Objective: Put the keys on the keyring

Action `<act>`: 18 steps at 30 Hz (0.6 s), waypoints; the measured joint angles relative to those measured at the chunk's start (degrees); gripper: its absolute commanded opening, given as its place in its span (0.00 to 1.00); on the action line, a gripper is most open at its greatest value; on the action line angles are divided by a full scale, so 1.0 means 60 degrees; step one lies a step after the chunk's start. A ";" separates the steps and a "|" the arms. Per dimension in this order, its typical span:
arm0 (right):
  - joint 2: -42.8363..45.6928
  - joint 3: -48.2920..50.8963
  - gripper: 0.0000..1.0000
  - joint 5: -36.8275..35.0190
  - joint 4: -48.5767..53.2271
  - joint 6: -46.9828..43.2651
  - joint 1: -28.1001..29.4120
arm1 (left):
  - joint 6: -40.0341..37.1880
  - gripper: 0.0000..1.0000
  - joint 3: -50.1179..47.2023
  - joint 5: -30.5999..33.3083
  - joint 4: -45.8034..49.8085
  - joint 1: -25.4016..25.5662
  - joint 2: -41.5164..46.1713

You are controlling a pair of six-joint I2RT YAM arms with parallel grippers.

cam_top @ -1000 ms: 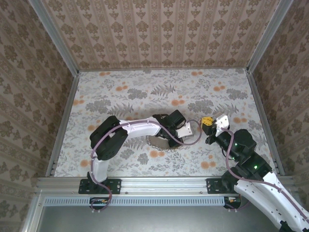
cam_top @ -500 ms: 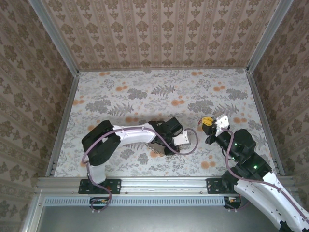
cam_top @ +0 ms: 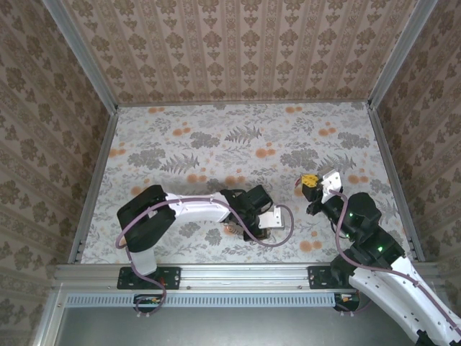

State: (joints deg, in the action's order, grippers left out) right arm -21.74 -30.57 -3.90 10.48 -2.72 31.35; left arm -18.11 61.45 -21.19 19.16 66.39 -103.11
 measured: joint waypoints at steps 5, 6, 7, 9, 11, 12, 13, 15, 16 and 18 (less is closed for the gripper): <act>0.0000 0.0000 0.00 0.0000 0.0000 0.0004 -0.0033 | -0.0044 0.00 -0.0015 0.0007 0.0036 0.0127 -0.0004; 0.0000 0.0000 0.00 0.0000 0.0000 0.0000 -0.0040 | -0.0062 0.00 -0.0015 0.0011 0.0051 0.0164 -0.0011; 0.0000 0.0000 0.00 0.0000 0.0000 0.0004 -0.0040 | -0.0084 0.00 -0.0015 0.0040 0.0076 0.0215 -0.0025; 0.0000 0.0000 0.00 0.0000 0.0000 0.0000 -0.0040 | -0.0138 0.00 -0.0015 0.0076 0.0084 0.0291 -0.0040; 0.0000 0.0000 0.00 0.0000 0.0004 0.0004 -0.0040 | -0.0171 0.00 -0.0015 0.0084 0.0084 0.0317 -0.0040; 0.0000 0.0000 0.00 0.0000 0.0000 0.0000 -0.0051 | -0.0178 0.00 -0.0015 0.0084 0.0084 0.0317 -0.0040; 0.0000 0.0000 0.00 0.0000 0.0000 0.0000 -0.0058 | -0.0178 0.00 -0.0015 0.0080 0.0084 0.0321 -0.0040; 0.0000 0.0000 0.00 0.0000 0.0000 0.0004 -0.0073 | -0.0182 0.02 -0.0015 0.0084 0.0087 0.0335 -0.0040; 0.0000 0.0000 0.00 0.0000 0.0000 0.0000 -0.0076 | -0.0182 0.03 -0.0015 0.0087 0.0091 0.0350 -0.0040; 0.0000 0.0000 0.00 0.0000 0.0004 0.0000 -0.0076 | -0.0204 0.04 -0.0015 0.0113 0.0095 0.0390 -0.0040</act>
State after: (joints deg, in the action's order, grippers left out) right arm -21.74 -30.57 -3.90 10.50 -2.72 30.89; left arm -19.33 61.36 -20.51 19.73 68.73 -103.35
